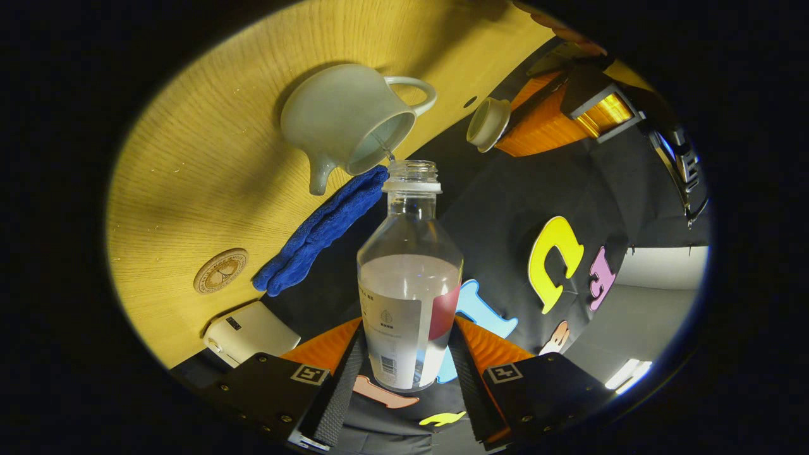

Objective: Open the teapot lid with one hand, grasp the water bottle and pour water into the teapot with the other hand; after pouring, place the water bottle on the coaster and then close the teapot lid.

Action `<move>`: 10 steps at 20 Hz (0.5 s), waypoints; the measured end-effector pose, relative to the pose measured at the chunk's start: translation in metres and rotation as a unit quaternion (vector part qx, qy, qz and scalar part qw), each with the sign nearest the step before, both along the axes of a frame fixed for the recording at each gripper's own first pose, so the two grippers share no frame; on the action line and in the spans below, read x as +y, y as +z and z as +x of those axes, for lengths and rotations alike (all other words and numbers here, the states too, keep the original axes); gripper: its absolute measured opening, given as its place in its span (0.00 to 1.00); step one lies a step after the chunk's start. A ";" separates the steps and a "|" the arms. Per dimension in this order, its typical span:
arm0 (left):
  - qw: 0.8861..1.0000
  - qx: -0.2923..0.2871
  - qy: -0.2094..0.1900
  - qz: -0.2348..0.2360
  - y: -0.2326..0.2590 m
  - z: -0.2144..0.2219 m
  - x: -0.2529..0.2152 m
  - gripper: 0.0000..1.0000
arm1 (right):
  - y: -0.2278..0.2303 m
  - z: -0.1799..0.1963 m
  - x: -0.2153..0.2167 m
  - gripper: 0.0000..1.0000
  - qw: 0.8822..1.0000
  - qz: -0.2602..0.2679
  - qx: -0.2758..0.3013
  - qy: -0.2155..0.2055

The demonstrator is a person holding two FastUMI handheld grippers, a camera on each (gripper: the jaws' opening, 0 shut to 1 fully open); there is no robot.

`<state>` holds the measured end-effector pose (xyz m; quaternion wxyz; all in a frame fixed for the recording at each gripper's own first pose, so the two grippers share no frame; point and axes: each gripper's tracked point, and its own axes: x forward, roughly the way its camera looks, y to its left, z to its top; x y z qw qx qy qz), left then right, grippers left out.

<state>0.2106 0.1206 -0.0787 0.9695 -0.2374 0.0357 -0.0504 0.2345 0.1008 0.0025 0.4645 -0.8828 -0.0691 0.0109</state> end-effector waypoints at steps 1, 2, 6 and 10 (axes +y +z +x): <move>1.000 -0.001 0.000 0.001 0.001 0.000 0.000 0.13 | -0.001 -0.001 0.000 0.75 1.000 -0.001 0.001 0.000; 1.000 -0.002 0.001 0.000 0.002 -0.001 0.001 0.12 | -0.002 0.000 0.001 0.75 1.000 -0.002 0.002 0.000; 1.000 -0.006 -0.001 -0.009 0.004 -0.002 0.001 0.13 | -0.010 0.000 0.001 0.76 1.000 -0.008 0.010 -0.004; 1.000 0.002 -0.003 -0.006 -0.001 0.002 -0.002 0.12 | -0.021 -0.002 -0.006 0.76 0.998 0.051 0.042 -0.013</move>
